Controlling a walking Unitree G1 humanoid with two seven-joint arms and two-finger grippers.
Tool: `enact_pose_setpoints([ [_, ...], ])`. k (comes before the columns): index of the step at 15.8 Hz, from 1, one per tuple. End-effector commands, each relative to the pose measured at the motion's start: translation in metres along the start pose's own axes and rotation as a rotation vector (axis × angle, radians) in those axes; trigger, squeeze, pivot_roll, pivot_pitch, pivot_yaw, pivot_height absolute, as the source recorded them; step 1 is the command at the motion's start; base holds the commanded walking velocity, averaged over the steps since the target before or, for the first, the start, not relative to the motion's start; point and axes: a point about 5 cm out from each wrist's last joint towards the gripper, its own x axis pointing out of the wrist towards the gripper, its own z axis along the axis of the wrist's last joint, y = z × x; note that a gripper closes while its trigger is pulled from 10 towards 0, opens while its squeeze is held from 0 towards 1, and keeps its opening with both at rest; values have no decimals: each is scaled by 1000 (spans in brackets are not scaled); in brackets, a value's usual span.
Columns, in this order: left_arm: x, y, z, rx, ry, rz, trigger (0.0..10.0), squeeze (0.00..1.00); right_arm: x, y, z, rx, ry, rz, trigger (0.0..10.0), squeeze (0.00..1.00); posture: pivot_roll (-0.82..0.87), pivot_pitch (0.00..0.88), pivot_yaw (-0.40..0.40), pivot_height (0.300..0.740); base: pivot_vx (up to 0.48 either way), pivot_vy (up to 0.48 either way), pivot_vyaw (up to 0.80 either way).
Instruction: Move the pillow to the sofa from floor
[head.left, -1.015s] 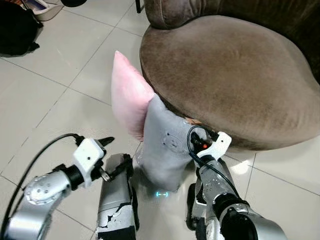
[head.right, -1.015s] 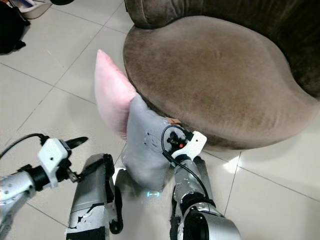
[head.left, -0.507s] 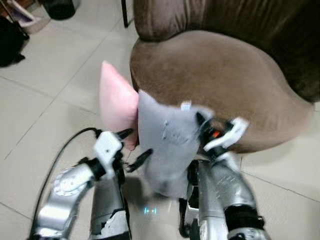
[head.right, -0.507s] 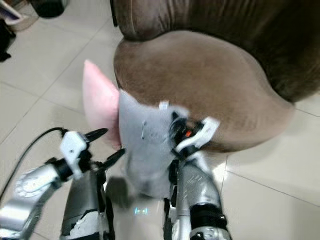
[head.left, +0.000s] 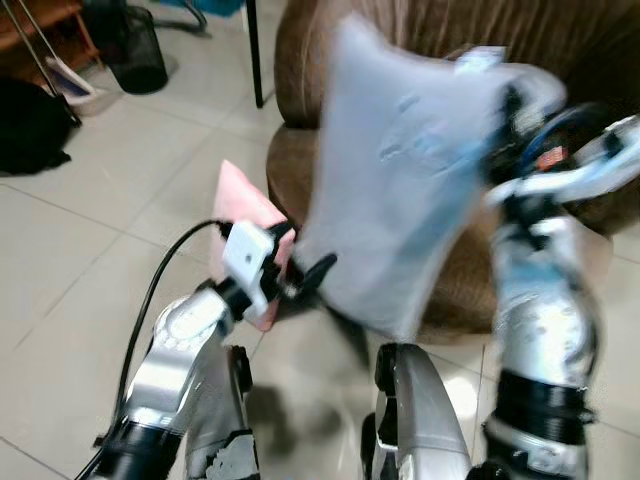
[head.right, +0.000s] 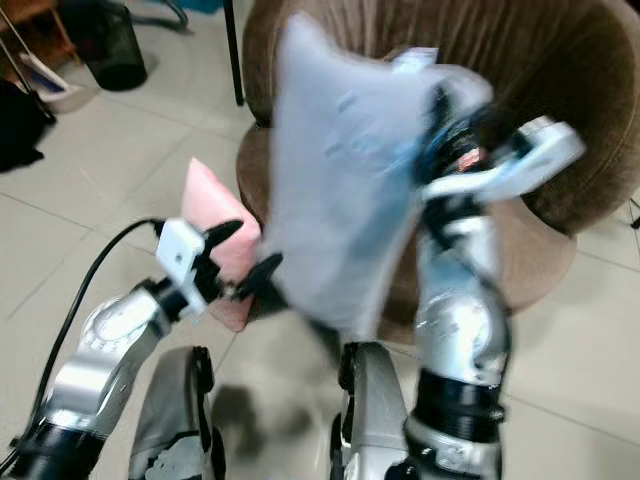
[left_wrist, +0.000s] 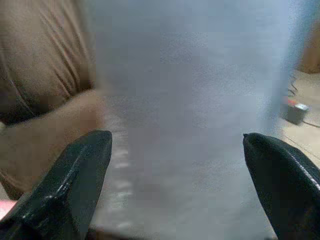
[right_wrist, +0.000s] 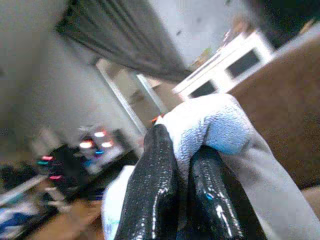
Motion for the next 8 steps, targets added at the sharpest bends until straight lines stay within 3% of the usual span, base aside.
enact_pose_setpoints([
  [1, 5, -1, -1, 17, 14, 27, 10000, 0, -4, -6, 2, -83, 35, -40, 10000, 0, -1, 50, -42, 535, 0, 0, 0],
  [2, 6, -2, -1, 22, 13, 31, 10000, 0, -5, -8, 0, -92, 55, -43, 10000, 0, -1, 50, -42, 535, 0, 0, 0],
  [4, 10, 2, 4, 84, 23, 122, 10000, 0, -24, -13, -6, -213, 131, -82, 10000, 0, -18, 50, -46, 535, 0, 0, 0],
  [8, 18, 6, 22, 71, -33, 196, 10000, 0, -31, -16, -1, -205, 123, -146, 10000, 0, -17, 49, -47, 565, 0, 0, 0],
])
